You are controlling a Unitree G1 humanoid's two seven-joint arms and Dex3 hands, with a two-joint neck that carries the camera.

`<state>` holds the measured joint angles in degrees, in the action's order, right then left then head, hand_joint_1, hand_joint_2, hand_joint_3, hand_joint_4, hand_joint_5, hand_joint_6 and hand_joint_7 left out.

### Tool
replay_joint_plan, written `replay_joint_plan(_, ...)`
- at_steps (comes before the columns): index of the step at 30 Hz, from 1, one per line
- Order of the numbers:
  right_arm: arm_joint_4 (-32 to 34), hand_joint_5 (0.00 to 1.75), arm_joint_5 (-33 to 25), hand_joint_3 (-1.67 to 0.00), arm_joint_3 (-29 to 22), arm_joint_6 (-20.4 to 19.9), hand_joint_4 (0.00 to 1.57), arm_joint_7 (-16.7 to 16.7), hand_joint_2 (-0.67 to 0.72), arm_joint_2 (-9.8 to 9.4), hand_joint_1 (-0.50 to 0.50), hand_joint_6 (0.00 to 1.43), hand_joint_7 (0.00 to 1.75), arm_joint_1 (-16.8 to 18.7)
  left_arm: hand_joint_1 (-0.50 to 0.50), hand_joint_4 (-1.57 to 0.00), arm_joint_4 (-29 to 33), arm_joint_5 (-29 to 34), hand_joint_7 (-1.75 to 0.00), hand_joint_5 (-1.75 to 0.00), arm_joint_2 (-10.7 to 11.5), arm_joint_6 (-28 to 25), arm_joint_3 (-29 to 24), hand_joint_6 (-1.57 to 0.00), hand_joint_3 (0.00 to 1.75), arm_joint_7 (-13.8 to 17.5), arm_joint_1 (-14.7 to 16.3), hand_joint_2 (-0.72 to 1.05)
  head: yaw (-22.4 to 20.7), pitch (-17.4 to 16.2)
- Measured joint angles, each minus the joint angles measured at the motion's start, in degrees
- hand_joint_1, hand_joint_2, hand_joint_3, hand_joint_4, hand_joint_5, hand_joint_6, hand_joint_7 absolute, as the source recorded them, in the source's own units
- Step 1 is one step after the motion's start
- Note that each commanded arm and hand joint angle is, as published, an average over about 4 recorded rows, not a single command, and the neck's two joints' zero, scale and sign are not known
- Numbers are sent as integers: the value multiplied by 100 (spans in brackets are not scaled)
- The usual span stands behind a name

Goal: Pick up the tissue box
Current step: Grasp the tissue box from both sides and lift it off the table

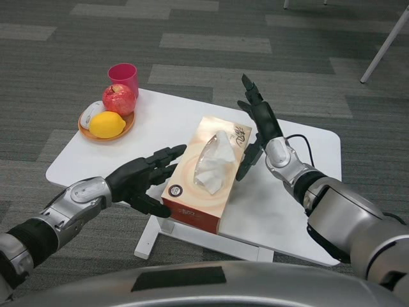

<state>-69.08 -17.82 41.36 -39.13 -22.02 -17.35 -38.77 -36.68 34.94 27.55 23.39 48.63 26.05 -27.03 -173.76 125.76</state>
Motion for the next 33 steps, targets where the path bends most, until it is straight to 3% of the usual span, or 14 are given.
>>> replay_joint_plan(12, -39, 2, 1, 0, 72, 10, 44, 0, 72, -71, -17, 0, 0, -47, 50, 0, 44, 35, 0, -10, -61, -10, 0, 0, 2, -7, 0, 87, 29, 106)
replay_joint_plan(19, -7, 0, 5, 0, -132, 14, 34, 5, 72, -101, -23, 0, 3, -37, 50, 0, 66, 31, 0, -10, -137, -16, -167, 0, 9, -6, 77, 87, 5, 116)
replay_joint_plan(21, 66, 0, 5, 0, -214, 16, 30, 26, 72, -139, -29, 0, 3, 2, 50, 0, 69, 29, 0, -10, -170, -17, -219, 0, 4, -4, 106, 87, 5, 116)
replay_joint_plan(27, 351, 0, 3, 0, -564, 15, 16, 394, 66, -285, -38, 0, 0, 298, 50, 0, 105, 25, 0, -10, -224, -14, -344, 0, 2, 26, 199, 87, -21, 131)
replay_joint_plan(33, 905, 0, 1, 0, -1090, 16, 9, 821, 61, -432, -38, 0, 0, 881, 50, 0, 115, 24, 0, -10, -234, -10, -462, 0, 0, 27, 258, 87, -134, 163)
